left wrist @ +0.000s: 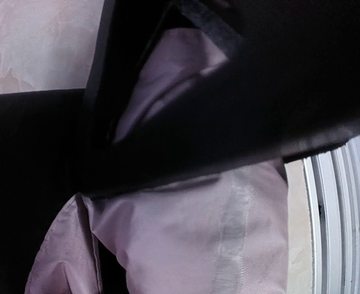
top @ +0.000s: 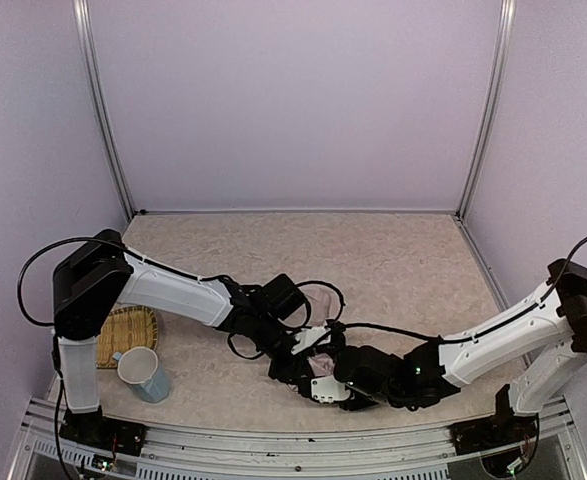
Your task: Put away the umbrella
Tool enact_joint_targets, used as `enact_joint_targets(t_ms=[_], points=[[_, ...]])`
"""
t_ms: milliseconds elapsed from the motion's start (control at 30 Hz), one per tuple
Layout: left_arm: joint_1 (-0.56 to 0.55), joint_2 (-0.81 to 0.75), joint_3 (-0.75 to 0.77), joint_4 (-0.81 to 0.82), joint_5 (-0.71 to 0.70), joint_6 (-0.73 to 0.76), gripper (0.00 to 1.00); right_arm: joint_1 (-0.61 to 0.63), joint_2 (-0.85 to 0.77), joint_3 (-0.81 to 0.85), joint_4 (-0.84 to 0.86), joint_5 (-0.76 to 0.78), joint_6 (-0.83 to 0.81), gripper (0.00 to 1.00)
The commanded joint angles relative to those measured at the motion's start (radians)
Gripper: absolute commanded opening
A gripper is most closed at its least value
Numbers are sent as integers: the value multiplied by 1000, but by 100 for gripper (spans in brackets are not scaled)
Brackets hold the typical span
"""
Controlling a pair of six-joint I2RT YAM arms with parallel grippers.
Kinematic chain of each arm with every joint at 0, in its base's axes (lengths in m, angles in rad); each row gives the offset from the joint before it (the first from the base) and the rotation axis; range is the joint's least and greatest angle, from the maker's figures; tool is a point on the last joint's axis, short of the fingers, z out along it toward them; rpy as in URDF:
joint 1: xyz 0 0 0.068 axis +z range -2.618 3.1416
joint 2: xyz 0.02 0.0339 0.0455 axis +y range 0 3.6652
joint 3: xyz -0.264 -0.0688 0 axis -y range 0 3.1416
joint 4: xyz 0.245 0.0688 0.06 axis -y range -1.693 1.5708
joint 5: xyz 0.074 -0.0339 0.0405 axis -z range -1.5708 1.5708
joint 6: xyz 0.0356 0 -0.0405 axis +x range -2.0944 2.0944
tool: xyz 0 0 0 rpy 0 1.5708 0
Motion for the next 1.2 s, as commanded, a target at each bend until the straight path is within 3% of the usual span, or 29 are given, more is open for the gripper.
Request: enact_joint_targets(t_ms=[0, 100, 233, 367, 400, 433, 600, 733, 867, 1000, 1167], points=[[-20, 90, -67, -221, 4, 42, 23, -15, 67, 45, -60, -16, 29, 51], [-16, 72, -80, -193, 11, 42, 30, -17, 94, 72, -115, -33, 54, 31], [11, -24, -144, -26, 14, 11, 60, -19, 98, 89, -187, -93, 92, 21], [66, -227, -294, 303, 2, -77, 78, -20, 90, 101, -269, -151, 140, 16], [84, -283, -345, 396, -2, -103, 91, -22, 88, 107, -292, -182, 151, 16], [105, -337, -396, 531, -6, -126, 98, -23, 88, 115, -314, -207, 163, 15], [130, -588, -657, 900, -99, -155, 99, -48, 102, 173, -433, -379, 214, 13], [113, -741, -816, 1053, -202, -142, 95, -109, 134, 244, -540, -623, 250, 15], [9, -884, -920, 1042, -303, -39, 83, -171, 197, 328, -643, -848, 249, 16], [-156, -940, -934, 902, -413, 109, 67, -237, 285, 391, -724, -1023, 230, 19], [-281, -795, -849, 741, -548, 216, 71, -302, 380, 430, -765, -1123, 188, 22]])
